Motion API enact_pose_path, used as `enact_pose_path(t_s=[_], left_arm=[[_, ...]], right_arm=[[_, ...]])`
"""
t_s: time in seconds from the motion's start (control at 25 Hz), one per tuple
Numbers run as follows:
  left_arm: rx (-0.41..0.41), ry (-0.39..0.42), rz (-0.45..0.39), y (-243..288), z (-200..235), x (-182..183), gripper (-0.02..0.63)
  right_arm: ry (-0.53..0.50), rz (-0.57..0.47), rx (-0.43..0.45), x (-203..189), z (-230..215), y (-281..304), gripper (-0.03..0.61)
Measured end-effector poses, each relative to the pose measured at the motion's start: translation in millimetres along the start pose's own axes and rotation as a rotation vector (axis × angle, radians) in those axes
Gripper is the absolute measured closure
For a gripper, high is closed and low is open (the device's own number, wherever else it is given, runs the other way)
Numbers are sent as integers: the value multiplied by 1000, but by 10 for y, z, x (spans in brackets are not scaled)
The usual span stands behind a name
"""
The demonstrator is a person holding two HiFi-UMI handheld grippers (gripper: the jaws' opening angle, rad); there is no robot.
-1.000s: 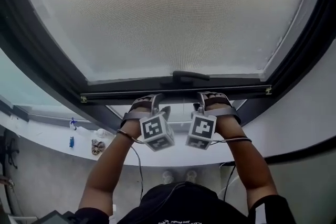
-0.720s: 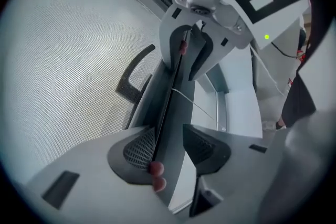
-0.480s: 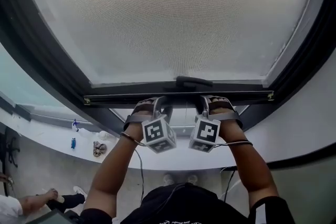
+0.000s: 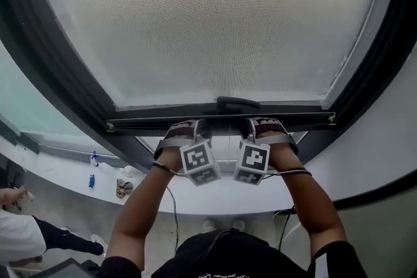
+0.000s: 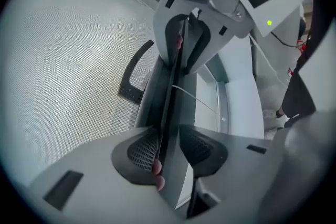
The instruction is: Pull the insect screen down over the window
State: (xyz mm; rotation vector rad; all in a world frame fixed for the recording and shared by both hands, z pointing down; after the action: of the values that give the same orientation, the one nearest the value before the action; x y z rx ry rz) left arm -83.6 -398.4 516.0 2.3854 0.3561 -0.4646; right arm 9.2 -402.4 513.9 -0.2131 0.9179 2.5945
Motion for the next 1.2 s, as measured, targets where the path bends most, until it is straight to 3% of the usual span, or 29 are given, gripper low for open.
enact_pose_path(t_s=[0.28, 0.52, 0.76, 0.88, 1.0, 1.08, 1.2], left_arm=[[53, 35, 26, -5, -69, 16, 489], [161, -39, -18, -233, 38, 130, 489], [307, -277, -176, -623, 285, 316, 489], [368, -461, -283, -782, 341, 370, 489], [436, -643, -384, -940, 339, 433, 520], [501, -706, -416, -1034, 299, 472, 555], [606, -712, -422, -1125, 239, 404, 596]], right_arm=[[-1, -15, -45, 3, 17, -75, 462], [35, -56, -93, -40, -5, -287, 462], [190, -220, -245, 63, -279, -675, 463], [319, -345, -345, 132, -397, -861, 469], [457, -464, -458, 149, -460, -1074, 532], [533, -520, -516, 125, -448, -1215, 574], [616, -565, -561, 106, -401, -1321, 575]])
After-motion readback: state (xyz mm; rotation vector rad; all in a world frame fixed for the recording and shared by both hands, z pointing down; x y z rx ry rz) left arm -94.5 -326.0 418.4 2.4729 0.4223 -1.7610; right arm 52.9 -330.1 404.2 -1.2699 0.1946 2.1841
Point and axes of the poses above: the fingertips, and each gripper's own axes: y forward along the fingers, z to its left, x out of its top, the point moved 4 cm from there along -y, backward along the fingers, and after that the axes turned 12 degrees about -z, right-handed, at the moved point
